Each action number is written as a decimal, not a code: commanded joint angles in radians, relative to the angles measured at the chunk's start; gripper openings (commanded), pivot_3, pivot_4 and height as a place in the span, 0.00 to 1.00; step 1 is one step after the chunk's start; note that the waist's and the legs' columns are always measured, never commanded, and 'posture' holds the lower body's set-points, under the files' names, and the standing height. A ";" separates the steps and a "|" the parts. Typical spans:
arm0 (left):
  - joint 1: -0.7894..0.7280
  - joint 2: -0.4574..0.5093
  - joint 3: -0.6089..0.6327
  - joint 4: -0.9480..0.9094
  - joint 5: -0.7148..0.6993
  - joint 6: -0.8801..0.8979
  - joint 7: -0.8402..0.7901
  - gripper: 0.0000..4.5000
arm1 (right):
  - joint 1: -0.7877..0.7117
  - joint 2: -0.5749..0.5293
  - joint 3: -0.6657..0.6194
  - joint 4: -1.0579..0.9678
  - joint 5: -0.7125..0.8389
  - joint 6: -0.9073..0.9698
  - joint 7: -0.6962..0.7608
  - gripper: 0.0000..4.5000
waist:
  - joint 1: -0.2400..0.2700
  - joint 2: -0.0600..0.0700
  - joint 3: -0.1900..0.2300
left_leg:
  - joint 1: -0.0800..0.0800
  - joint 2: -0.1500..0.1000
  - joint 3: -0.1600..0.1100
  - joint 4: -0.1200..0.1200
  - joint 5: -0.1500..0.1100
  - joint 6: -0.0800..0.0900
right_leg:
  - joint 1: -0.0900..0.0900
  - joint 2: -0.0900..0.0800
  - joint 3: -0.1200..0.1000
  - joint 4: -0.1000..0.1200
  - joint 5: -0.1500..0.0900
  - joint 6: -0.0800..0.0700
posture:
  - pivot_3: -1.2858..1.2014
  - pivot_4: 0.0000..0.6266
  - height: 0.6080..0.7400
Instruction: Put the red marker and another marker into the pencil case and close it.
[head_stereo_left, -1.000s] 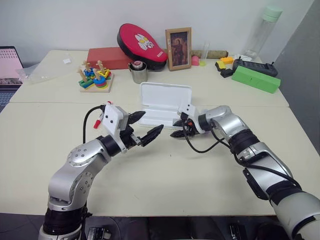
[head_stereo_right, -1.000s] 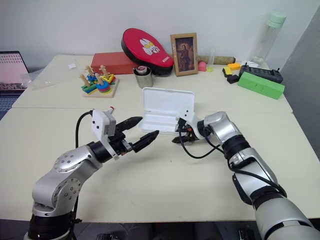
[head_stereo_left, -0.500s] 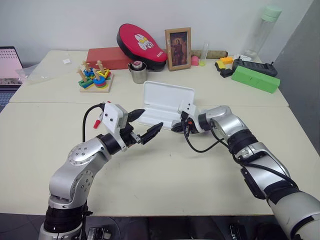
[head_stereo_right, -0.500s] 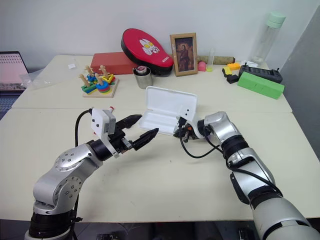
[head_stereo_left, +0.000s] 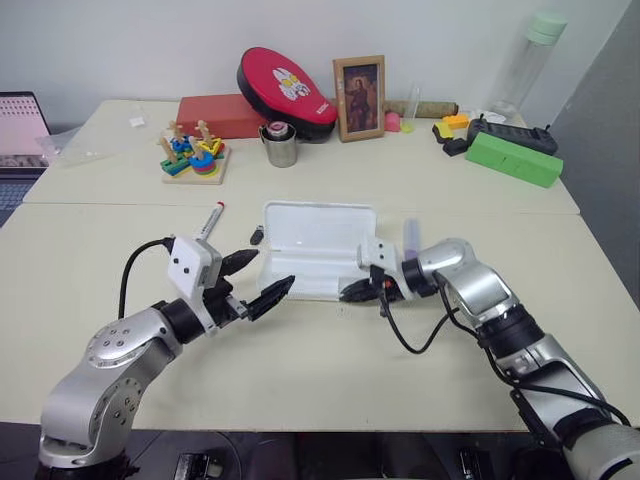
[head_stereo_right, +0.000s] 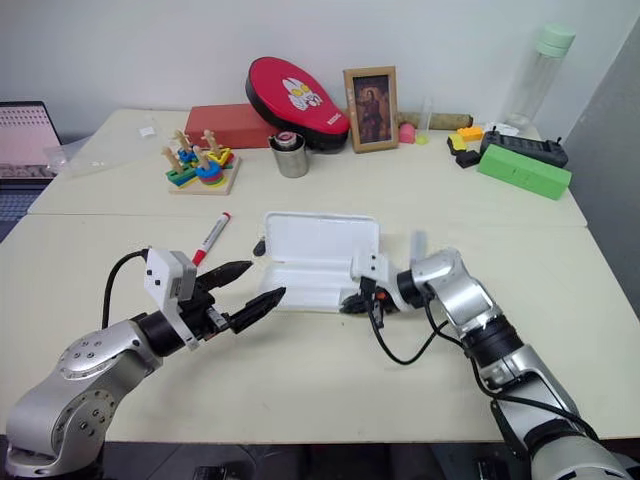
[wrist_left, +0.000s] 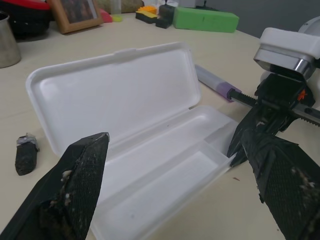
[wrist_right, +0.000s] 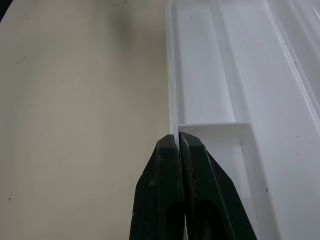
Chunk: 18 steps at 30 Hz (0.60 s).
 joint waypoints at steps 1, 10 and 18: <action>0.010 0.019 0.039 -0.039 -0.022 0.003 0.001 1.00 | 0.021 -0.018 0.021 -0.086 -0.003 0.026 -0.002 0.01 | 0.000 0.000 0.000 | 0.000 0.000 0.000 0.000 0.000 0.000 | 0.000 0.000 0.000 0.000 0.000 0.000 | 0.52 0.24 1.00; 0.002 0.011 0.152 0.061 -0.010 -0.008 0.064 1.00 | 0.033 -0.017 -0.022 -0.156 0.052 0.078 -0.034 0.32 | 0.000 0.000 0.000 | 0.000 0.000 0.000 0.000 0.000 0.000 | 0.000 0.000 0.000 0.000 0.000 0.000 | 0.52 0.24 1.00; -0.161 0.052 0.181 0.410 0.179 -0.045 0.222 1.00 | -0.056 0.092 -0.316 -0.268 0.363 0.265 -0.131 0.74 | 0.000 0.000 0.000 | 0.000 0.000 -0.001 0.000 0.000 0.000 | 0.000 0.001 0.000 0.001 0.000 0.000 | 0.52 0.24 1.00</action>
